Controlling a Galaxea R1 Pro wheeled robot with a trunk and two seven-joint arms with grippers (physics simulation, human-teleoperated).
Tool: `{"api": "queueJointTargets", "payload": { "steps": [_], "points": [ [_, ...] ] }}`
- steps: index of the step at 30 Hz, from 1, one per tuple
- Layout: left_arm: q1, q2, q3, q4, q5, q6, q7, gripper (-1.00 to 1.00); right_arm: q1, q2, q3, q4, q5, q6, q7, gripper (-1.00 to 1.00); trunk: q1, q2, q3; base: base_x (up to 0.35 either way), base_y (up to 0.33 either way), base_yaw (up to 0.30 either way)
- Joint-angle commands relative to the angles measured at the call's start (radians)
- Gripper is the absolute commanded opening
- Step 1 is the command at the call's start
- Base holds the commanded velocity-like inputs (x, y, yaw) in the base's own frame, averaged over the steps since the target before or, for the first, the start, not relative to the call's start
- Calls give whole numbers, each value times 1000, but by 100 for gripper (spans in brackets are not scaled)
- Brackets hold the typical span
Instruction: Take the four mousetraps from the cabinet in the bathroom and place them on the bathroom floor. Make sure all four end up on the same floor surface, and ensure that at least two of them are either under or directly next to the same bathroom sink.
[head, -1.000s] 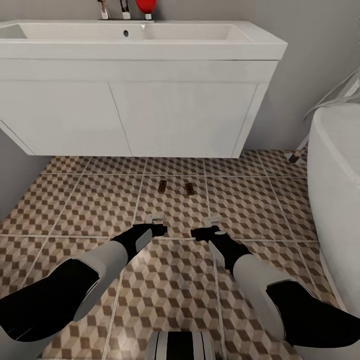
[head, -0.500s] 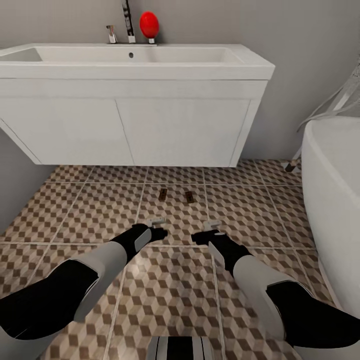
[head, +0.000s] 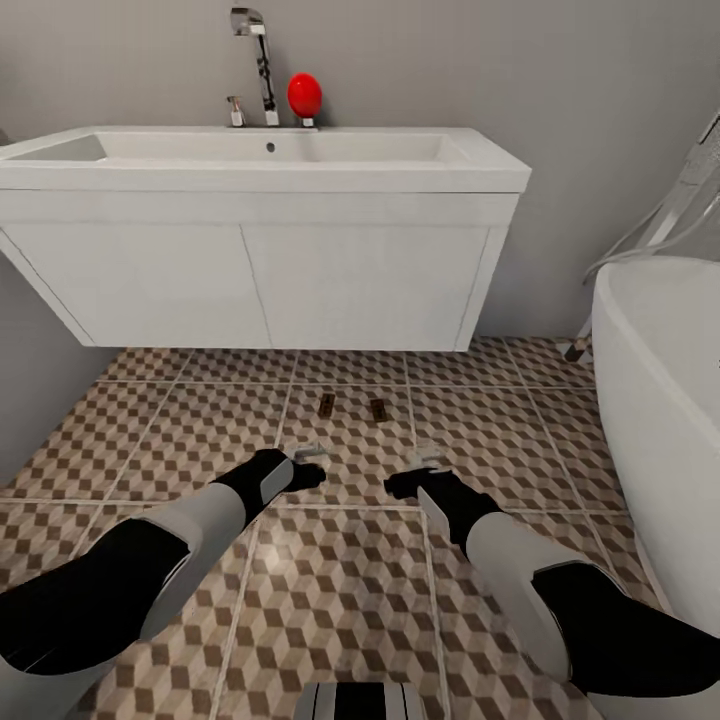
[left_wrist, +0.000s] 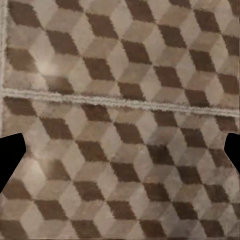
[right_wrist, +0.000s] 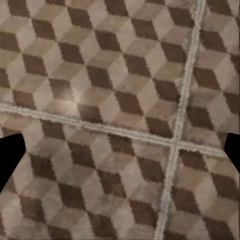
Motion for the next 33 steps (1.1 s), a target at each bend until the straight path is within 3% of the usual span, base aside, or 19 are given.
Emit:
{"api": "queueJointTargets", "payload": {
  "steps": [1,19,23,33],
  "points": [
    [0,4,-6,1,12,6,7,100,0,0,5,2,-1,11,-2,100,-1,0,3,0,0,0],
    [0,34,-6,89,13,14,10,100,0,0,5,93,-1,36,1,100,-9,4,73,0,0,0],
    [1,64,-7,97,13,23,10,100,0,0,5,130,-1,36,1,100,-11,5,88,0,0,0],
    [2,76,-7,102,14,51,10,100,1,-13,5,167,-1,35,0,100,-15,7,127,0,0,0]
  ]
}}
